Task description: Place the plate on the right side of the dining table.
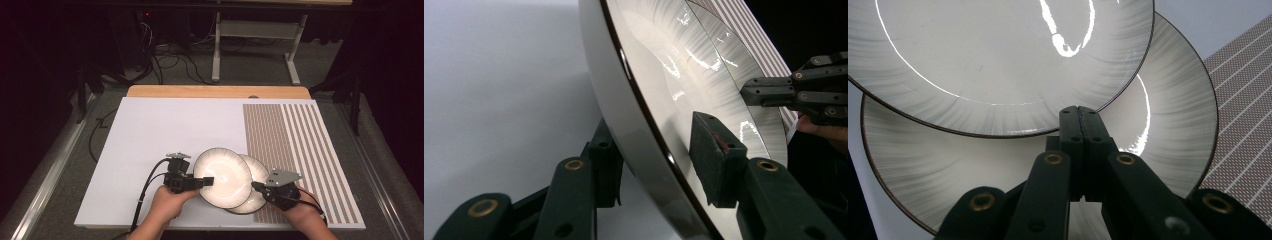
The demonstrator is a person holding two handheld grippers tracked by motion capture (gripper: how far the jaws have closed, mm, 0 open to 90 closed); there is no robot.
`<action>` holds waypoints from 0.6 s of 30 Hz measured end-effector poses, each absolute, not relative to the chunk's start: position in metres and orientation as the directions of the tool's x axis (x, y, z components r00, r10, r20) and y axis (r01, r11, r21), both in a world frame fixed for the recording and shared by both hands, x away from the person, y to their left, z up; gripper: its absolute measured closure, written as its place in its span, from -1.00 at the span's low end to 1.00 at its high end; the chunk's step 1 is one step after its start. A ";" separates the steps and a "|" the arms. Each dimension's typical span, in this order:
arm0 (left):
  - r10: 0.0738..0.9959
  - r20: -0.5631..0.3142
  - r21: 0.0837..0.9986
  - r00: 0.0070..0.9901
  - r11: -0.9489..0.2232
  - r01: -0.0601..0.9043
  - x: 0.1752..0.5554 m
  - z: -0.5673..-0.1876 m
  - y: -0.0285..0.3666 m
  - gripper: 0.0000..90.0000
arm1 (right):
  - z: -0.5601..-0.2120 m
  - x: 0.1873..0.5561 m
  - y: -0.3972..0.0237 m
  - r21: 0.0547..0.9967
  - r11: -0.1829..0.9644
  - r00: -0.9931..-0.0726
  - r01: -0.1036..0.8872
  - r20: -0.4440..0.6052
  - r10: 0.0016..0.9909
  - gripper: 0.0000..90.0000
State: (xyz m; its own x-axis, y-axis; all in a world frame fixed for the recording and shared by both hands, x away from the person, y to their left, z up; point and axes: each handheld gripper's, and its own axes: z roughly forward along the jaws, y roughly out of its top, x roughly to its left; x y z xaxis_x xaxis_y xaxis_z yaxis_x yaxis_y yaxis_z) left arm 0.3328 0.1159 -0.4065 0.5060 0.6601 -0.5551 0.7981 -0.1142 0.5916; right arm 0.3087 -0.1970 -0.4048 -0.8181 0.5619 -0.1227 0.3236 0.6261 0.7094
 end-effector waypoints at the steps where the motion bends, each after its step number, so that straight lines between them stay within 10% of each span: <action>1: 0.661 -0.555 0.594 0.506 -0.111 0.797 0.333 -0.406 0.115 0.30 | -0.405 0.309 -0.197 0.710 0.626 -0.818 0.323 -0.123 0.562 1.00; 18: 0.649 -0.576 0.599 0.496 -0.078 0.797 0.332 -0.406 0.117 0.41 | -0.402 0.307 -0.199 0.714 0.620 -0.812 0.326 -0.124 0.570 1.00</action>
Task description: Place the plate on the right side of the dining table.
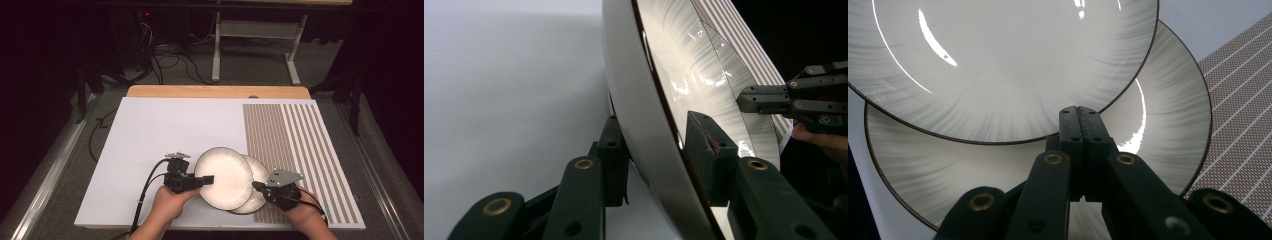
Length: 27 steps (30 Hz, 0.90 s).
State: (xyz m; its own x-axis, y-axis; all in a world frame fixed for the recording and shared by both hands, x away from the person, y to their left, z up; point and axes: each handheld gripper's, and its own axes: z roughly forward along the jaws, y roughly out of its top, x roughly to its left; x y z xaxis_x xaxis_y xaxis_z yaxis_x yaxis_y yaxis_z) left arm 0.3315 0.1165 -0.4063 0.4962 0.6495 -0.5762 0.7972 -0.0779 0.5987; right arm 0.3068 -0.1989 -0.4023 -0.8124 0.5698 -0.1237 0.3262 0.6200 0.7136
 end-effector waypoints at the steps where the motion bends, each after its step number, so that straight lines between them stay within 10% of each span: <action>1: 0.649 -0.578 0.600 0.495 -0.073 0.797 0.331 -0.407 0.117 0.41 | -0.402 0.307 -0.199 0.716 0.615 -0.811 0.329 -0.120 0.573 1.00; 27: 0.645 -0.516 0.731 0.563 -0.012 0.683 0.316 -0.388 0.121 0.68 | -0.387 0.310 -0.230 0.796 0.501 -0.760 0.340 -0.081 0.645 1.00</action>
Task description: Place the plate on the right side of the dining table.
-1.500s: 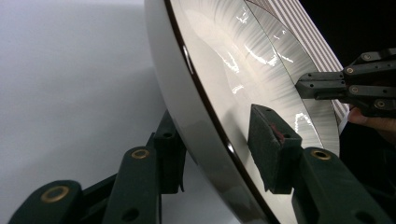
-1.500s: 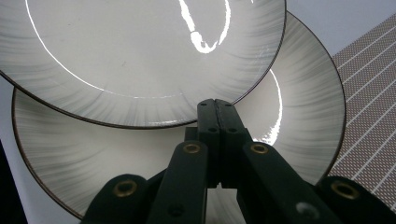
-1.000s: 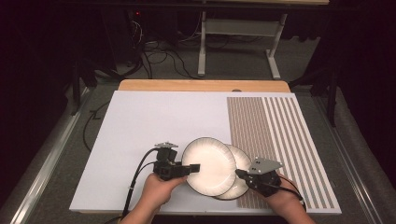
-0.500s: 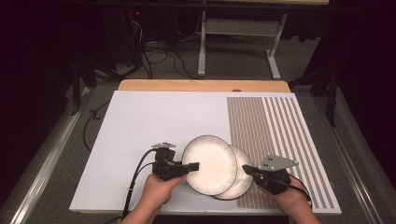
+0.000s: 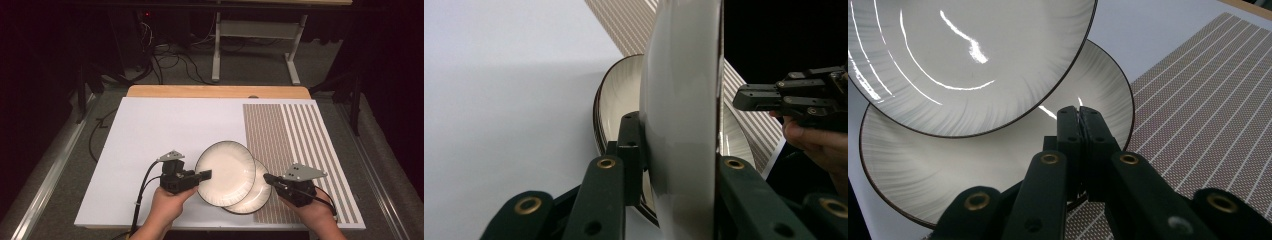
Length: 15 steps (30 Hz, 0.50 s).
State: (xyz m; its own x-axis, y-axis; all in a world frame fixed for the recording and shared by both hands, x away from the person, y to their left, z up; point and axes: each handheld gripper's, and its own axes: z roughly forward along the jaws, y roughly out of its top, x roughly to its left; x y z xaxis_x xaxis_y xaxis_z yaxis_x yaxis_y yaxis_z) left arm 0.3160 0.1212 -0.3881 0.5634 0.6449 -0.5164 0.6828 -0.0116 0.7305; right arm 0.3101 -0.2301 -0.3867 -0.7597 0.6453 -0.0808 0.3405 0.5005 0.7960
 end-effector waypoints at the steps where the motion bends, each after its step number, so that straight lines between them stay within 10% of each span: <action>1: 0.648 -0.509 0.737 0.567 -0.012 0.676 0.315 -0.387 0.121 0.68 | -0.387 0.310 -0.230 0.797 0.496 -0.758 0.344 -0.076 0.647 1.00; 15: 0.688 -0.406 0.813 0.601 -0.028 0.582 0.309 -0.381 0.122 0.70 | -0.377 0.309 -0.244 0.828 0.444 -0.741 0.343 -0.053 0.670 0.83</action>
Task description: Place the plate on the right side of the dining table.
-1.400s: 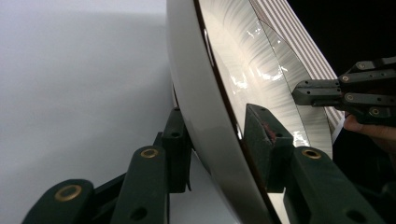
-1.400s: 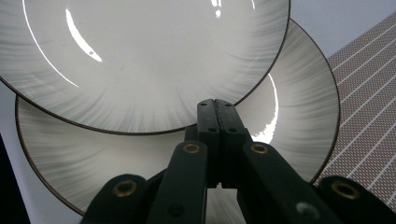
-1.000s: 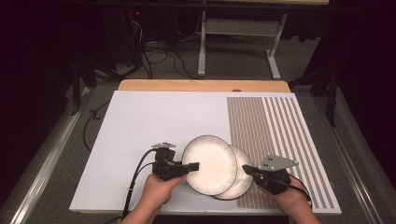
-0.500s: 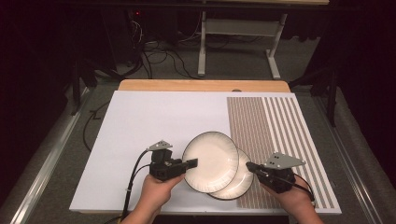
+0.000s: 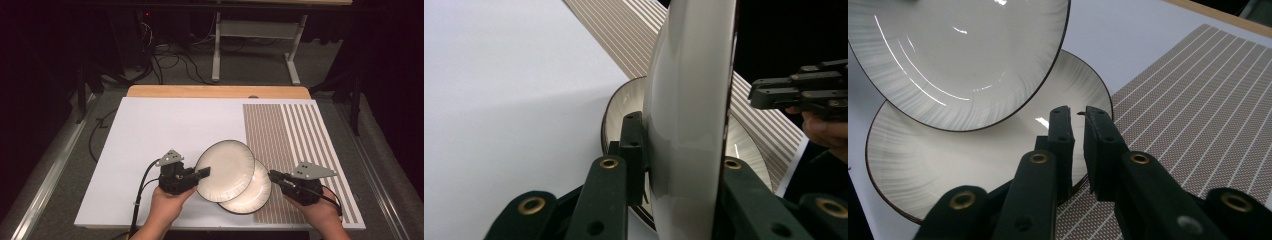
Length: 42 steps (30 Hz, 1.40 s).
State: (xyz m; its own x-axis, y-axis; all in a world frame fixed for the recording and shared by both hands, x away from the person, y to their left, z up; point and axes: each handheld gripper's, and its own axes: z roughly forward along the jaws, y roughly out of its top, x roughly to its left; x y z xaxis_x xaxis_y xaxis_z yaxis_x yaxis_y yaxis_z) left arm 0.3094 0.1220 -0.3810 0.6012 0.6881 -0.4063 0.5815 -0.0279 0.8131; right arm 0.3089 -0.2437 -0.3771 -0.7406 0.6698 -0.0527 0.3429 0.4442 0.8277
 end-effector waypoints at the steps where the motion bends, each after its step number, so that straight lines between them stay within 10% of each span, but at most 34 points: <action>1: 0.692 -0.399 0.818 0.601 -0.028 0.575 0.309 -0.381 0.123 0.70 | -0.376 0.309 -0.246 0.832 0.437 -0.740 0.342 -0.049 0.671 0.80; 29: 0.713 -0.246 0.896 0.657 -0.091 0.434 0.304 -0.375 0.129 0.70 | -0.367 0.306 -0.280 0.917 0.252 -0.651 0.309 0.011 0.759 -0.98; 42: 0.710 -0.206 0.907 0.673 -0.119 0.403 0.302 -0.374 0.127 0.69 | -0.367 0.307 -0.279 0.921 0.255 -0.635 0.294 -0.011 0.773 -0.98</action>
